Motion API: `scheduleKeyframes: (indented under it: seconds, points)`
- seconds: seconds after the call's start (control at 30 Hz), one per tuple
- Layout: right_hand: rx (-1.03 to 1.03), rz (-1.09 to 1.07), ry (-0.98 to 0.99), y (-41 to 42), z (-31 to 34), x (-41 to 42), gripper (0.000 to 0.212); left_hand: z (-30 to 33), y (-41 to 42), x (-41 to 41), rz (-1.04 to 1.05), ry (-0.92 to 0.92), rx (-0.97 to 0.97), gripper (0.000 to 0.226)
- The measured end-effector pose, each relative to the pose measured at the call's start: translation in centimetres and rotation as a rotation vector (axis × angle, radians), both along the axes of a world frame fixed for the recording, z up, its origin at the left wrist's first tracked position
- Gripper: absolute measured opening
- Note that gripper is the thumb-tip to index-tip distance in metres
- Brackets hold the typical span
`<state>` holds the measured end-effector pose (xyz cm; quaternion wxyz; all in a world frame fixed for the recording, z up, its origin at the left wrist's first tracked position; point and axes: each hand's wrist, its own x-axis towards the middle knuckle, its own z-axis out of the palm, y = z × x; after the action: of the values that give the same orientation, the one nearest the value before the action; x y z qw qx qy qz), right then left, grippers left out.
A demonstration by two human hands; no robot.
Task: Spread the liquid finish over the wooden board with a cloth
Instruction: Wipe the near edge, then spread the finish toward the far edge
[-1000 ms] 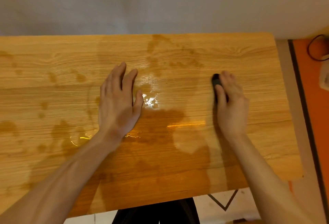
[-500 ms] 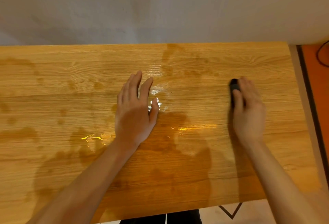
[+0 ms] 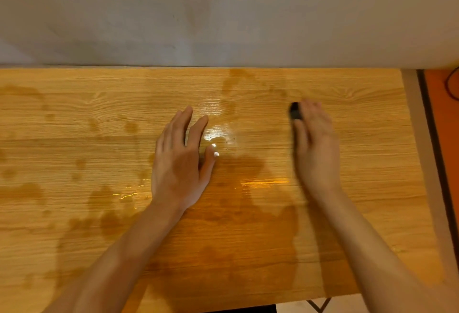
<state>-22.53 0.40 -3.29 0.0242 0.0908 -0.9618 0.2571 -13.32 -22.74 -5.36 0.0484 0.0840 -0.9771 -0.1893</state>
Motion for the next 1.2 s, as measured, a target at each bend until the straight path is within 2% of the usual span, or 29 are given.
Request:
scheduleKeyframes:
  seconds: [0.1,0.17,0.27,0.33,0.4,0.47,0.6,0.67,0.83,1.0,1.1,1.2]
  points:
    - [-0.011,-0.239,-0.019,3.2,0.2,-1.7,0.041,0.1,-0.2,-0.2,0.004,-0.013,0.018,0.053]
    - [-0.031,-0.253,0.016,0.5,0.1,-1.7,0.04,0.3,-0.4,-0.1,-0.004,-0.013,0.025,0.053]
    - [-0.008,-0.03,0.128,-6.5,-1.2,-0.4,0.038,0.6,-0.2,-0.1,0.008,-0.037,0.032,0.055]
    - [-0.03,0.121,0.132,-9.2,-1.4,0.2,0.039,0.9,0.1,0.0,0.022,-0.054,0.044,0.055]
    - [0.012,0.258,0.129,-8.4,-1.0,-0.5,0.041,1.1,0.1,0.0,0.028,-0.068,0.052,0.055]
    - [0.026,0.298,0.105,-4.5,-0.8,-2.0,0.041,1.4,0.1,0.0,0.022,-0.079,0.08,0.057]
    - [-0.084,-0.056,-0.014,4.6,-0.1,-5.0,0.041,2.2,-0.7,-1.1,0.062,-0.046,0.131,0.056]
    - [-0.067,-0.167,-0.018,4.2,0.0,-5.5,0.042,2.2,-1.5,-2.5,0.098,-0.015,0.112,0.055]
    - [0.04,0.103,0.043,-4.4,-0.8,-2.6,0.05,1.1,-2.0,-5.3,0.166,-0.01,0.039,0.055]
    - [0.007,0.264,0.035,-3.1,-1.4,2.5,0.074,0.7,-1.4,-4.9,0.182,-0.004,0.012,0.055]
    - [0.045,0.306,0.054,-4.8,-1.3,-3.0,0.065,0.8,-1.7,-5.3,0.179,-0.004,0.016,0.056]
    - [-0.071,0.171,0.093,-8.2,-2.3,-9.6,0.041,0.9,-1.9,-5.6,0.186,-0.006,0.022,0.056]
